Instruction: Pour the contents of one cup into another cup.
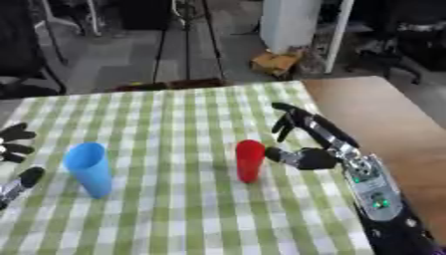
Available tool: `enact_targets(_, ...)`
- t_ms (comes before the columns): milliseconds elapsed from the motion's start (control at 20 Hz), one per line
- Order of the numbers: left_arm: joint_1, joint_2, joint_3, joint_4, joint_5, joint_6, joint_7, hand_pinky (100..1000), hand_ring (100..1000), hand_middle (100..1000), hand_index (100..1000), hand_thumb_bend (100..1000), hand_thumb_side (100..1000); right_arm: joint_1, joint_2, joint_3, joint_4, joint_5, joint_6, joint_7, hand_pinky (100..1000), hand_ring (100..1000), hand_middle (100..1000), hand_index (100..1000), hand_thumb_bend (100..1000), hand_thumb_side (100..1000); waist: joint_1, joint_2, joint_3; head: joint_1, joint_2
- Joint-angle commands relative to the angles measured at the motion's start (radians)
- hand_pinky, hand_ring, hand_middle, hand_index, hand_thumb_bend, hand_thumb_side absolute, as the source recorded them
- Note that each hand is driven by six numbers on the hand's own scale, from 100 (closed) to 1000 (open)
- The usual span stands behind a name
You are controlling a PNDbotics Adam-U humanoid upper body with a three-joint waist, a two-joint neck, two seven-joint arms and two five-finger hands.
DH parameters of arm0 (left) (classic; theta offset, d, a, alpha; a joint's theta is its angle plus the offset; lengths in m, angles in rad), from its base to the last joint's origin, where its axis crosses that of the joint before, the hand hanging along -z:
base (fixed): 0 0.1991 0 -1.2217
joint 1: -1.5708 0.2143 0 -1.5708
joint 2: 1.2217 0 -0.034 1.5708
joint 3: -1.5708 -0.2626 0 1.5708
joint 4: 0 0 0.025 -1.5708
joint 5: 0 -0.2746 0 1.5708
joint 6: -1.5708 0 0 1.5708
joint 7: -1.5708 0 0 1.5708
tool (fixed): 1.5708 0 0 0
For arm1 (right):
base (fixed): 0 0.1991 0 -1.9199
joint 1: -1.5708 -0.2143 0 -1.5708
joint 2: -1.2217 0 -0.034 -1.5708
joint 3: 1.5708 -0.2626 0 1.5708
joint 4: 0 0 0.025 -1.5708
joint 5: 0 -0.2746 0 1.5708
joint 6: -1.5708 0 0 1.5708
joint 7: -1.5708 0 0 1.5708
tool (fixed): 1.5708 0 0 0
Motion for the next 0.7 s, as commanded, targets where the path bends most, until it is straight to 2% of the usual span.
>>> enact_targets(50, -0.013, 0.007, 0.002, -0.009, 0.003, -0.002, -0.003, 756, 785, 853, 984, 533, 736, -0.022, -0.012, 0.004, 0.001, 0.013, -0.009, 0.009, 900, 602, 638, 1000, 635, 562, 0.002, -0.008, 0.001, -0.003, -0.002)
enact_targets(700, -0.015, 0.000, 0.000, -0.008, 0.013, -0.002, -0.004, 754, 785, 853, 984, 509, 752, -0.058, 0.010, 0.014, 0.085, 0.016, -0.017, 0.039, 899, 585, 627, 1000, 658, 538, 0.009, -0.002, 0.007, -0.009, -0.010)
